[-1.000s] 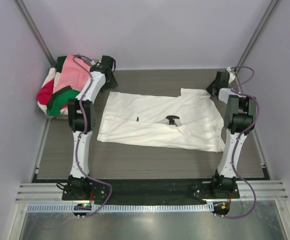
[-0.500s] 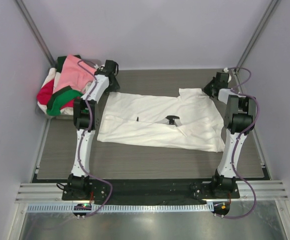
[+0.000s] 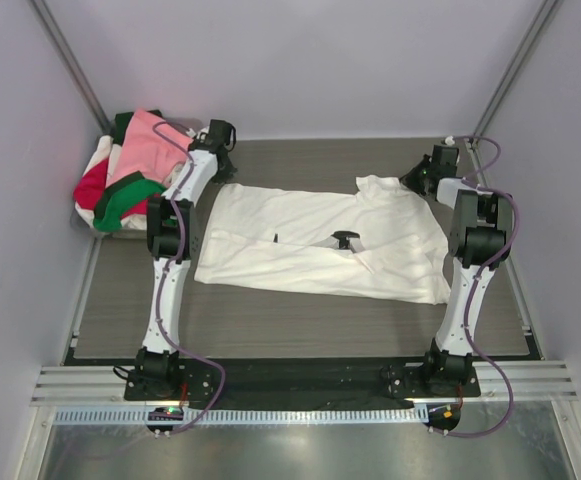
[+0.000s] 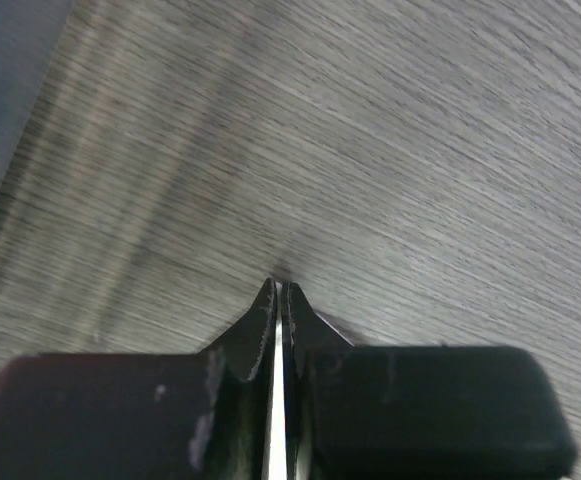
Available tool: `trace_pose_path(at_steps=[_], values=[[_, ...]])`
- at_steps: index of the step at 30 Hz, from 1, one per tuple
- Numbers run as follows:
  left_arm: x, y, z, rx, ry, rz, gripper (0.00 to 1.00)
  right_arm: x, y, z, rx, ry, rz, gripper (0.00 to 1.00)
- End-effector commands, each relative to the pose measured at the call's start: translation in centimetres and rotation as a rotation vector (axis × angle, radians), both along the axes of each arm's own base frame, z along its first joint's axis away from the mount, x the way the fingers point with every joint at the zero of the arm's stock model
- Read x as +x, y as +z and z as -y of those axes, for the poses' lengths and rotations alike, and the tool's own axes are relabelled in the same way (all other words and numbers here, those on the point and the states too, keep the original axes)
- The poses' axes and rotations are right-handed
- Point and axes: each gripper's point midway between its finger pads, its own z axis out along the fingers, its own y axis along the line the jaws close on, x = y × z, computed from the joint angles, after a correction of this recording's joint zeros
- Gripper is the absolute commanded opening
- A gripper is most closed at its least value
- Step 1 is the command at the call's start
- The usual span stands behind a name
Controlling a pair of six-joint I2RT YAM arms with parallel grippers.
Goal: Fold and stack the t-shirts
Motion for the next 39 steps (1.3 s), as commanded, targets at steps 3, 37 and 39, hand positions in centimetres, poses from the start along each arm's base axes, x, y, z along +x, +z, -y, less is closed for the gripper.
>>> trace_pose_path(at_steps=[3,37,39], values=[[-0.6,2.6,0.2,-0.022,0.001,0.02,0.0,0.7,6.1,-4.8,0.069,0.152,0.129,0.01],[-16.2,10.5,-2.6,-0.055,-0.024,0.032,0.0,-22.2,14.0,-4.1,-0.075,0.091,-0.021,0.01],[-16.8,9.7,-2.8,-0.053,-0.022,0.019,0.0,-23.6,13.4,-3.8,-0.074,0.058,-0.028,0.01]])
